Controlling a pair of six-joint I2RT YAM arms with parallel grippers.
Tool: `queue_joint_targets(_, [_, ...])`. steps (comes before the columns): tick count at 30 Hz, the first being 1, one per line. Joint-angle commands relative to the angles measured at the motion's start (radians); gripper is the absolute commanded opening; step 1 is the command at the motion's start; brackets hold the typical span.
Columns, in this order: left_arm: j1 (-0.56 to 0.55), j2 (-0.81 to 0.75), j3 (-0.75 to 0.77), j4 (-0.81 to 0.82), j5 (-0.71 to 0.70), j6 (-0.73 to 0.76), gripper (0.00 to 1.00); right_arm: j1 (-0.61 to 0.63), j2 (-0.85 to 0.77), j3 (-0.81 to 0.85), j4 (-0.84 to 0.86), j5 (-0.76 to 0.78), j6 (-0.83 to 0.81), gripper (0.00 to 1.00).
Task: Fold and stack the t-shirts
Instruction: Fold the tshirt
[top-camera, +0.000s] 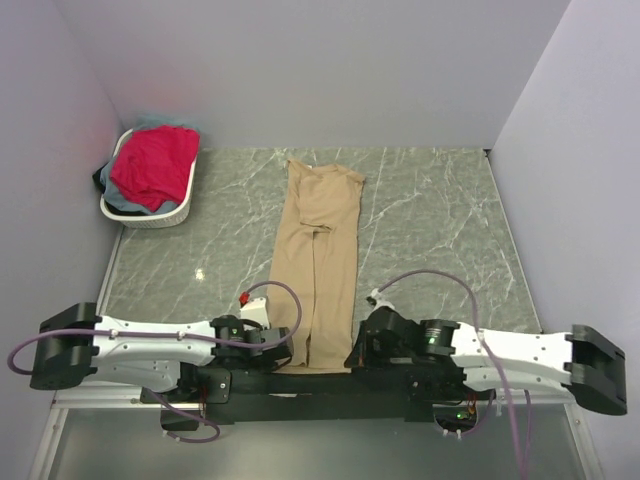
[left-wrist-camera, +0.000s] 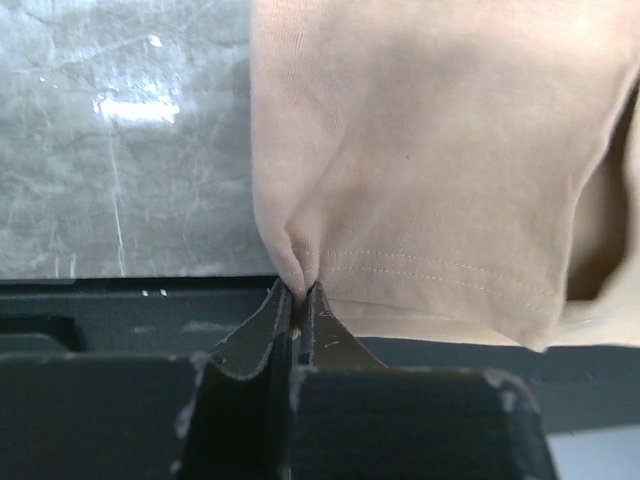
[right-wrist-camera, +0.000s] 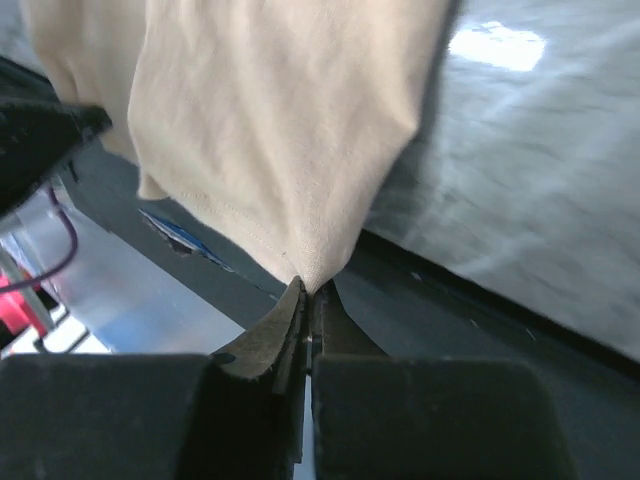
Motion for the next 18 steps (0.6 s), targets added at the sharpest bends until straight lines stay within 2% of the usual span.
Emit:
queue_joint_targets(1, [-0.023, -0.085, 0.025, -0.073, 0.013, -0.026, 0.01, 0.005, -0.14, 0.059, -0.309, 0.153, 0.043, 0.0])
queue_joint_targets(3, [-0.032, -0.125, 0.015, -0.093, 0.017, -0.036, 0.01, 0.007, -0.196, 0.053, -0.371, 0.162, 0.062, 0.0])
queue_joint_targets(7, [-0.039, -0.153, -0.011, -0.067, 0.04, -0.037, 0.01, 0.007, -0.242, 0.01, -0.36, 0.138, 0.088, 0.0])
queue_joint_targets(14, [-0.135, -0.038, 0.038, -0.03, 0.076, -0.059, 0.01, 0.008, -0.18, -0.025, -0.224, 0.003, 0.056, 0.0])
queue_joint_targets(18, [-0.178, 0.04, 0.129, -0.085, 0.037, -0.083, 0.01, 0.012, -0.16, 0.053, -0.28, 0.027, 0.002, 0.0])
